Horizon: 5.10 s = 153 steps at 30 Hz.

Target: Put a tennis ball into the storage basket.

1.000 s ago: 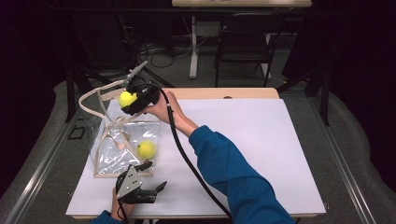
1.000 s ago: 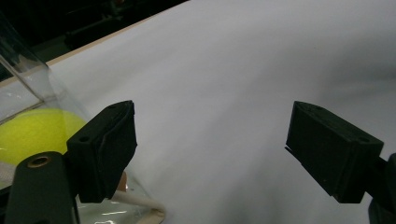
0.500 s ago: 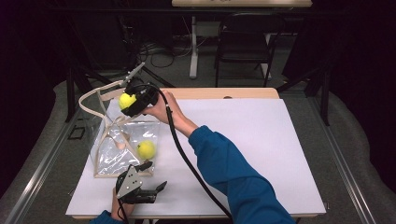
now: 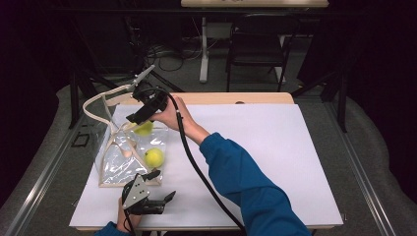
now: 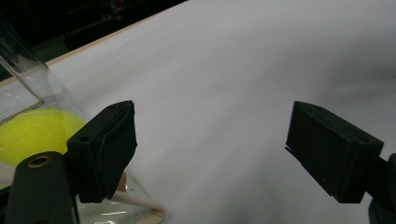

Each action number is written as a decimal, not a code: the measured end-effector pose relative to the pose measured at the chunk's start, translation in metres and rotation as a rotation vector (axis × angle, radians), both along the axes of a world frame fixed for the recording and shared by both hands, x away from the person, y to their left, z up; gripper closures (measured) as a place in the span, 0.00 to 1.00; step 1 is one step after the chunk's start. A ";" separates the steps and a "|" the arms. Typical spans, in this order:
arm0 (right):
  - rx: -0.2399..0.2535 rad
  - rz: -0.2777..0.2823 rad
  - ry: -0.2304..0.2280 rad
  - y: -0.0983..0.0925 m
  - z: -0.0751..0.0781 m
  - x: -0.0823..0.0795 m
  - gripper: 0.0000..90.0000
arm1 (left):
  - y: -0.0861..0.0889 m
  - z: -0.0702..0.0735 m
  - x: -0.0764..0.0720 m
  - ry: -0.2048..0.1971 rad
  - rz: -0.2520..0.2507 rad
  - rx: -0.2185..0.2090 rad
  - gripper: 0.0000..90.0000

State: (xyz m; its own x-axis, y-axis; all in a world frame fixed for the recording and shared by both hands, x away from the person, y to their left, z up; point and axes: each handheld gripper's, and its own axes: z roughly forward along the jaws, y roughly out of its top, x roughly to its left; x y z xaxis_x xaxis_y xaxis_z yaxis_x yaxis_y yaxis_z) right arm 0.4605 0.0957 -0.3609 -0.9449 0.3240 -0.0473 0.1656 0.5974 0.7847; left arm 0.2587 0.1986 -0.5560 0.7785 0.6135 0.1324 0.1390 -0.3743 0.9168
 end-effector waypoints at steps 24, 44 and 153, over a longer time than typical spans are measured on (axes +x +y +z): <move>0.027 -0.087 -0.009 -0.064 0.003 0.000 0.02 | -0.003 0.000 0.000 0.003 0.001 0.006 0.18; 0.007 -0.114 -0.025 -0.107 -0.012 -0.018 0.00 | -0.006 -0.001 0.003 0.005 -0.010 0.013 0.18; 0.012 -0.346 0.020 -0.300 -0.160 -0.141 0.00 | -0.005 -0.001 0.000 0.001 -0.005 0.019 0.18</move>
State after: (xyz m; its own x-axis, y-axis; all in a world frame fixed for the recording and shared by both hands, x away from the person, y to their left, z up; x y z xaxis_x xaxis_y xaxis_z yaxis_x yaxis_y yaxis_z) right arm 0.3198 -0.2043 -0.5209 -0.7795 0.6260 -0.0245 0.3720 0.4940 0.7858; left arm 0.2590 0.1932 -0.5575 0.7817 0.6070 0.1433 0.1377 -0.3921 0.9096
